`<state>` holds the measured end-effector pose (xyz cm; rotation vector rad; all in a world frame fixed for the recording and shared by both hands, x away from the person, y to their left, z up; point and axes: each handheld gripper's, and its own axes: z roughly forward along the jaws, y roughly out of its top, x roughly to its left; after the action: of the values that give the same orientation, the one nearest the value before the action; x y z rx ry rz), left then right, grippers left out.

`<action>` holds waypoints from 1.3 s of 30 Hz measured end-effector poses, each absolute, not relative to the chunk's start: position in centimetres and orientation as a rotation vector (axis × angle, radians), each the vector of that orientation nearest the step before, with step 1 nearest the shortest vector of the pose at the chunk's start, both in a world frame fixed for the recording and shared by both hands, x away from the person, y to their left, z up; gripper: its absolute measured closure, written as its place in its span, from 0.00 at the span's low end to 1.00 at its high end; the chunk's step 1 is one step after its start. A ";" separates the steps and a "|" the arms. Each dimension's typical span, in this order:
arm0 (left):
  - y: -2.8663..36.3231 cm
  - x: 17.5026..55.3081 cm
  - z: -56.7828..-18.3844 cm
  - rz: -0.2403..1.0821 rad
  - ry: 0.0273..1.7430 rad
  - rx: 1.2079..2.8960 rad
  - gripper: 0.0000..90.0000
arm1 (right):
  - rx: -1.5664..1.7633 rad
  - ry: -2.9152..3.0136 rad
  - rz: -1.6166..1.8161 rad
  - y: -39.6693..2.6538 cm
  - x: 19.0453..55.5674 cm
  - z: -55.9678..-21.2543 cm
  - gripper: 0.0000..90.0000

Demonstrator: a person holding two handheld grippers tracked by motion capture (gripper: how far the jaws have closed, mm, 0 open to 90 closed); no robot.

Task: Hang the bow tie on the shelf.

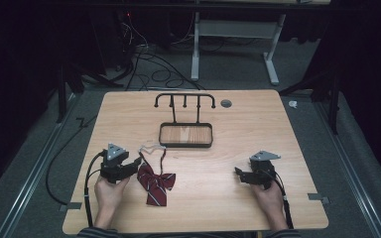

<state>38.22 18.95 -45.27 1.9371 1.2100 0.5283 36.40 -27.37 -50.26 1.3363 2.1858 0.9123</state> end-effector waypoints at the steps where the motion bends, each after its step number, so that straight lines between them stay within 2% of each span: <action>1: 18.8 38.4 -45.2 0.522 1.210 1.945 0.49 | 1.337 2.186 0.912 -27.4 36.4 -50.3 0.31; 8: 17.5 39.2 -44.8 0.496 1.229 1.965 0.49 | 1.336 2.187 0.911 -27.4 36.4 -50.3 0.31; 11: 16.8 39.8 -44.9 0.524 1.250 1.997 0.49 | 1.336 2.187 0.912 -27.4 36.4 -50.3 0.31; 22: 16.2 42.4 -46.9 0.515 1.349 2.030 0.51 | 1.338 2.186 0.917 -27.4 36.4 -50.3 0.31; 29: 16.3 43.2 -48.0 0.497 1.371 2.079 0.60 | 1.337 2.187 0.917 -27.4 36.4 -50.3 0.31; 30: 16.3 43.3 -48.2 0.490 1.374 2.083 0.65 | 1.337 2.187 0.918 -27.4 36.4 -50.3 0.31; 32: 16.3 43.4 -48.4 0.474 1.375 2.096 0.66 | 1.337 2.187 0.918 -27.4 36.4 -50.3 0.31; 36: 16.1 43.4 -48.8 0.480 1.350 2.149 0.79 | 1.337 2.187 0.916 -27.4 36.4 -50.3 0.31; 39: 15.7 43.2 -48.8 0.495 1.316 2.174 0.94 | 1.335 2.187 0.912 -27.4 36.4 -50.3 0.31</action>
<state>43.24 15.66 -48.84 2.1739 1.3160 0.4950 36.43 -27.41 -50.26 1.3345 2.1869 0.9125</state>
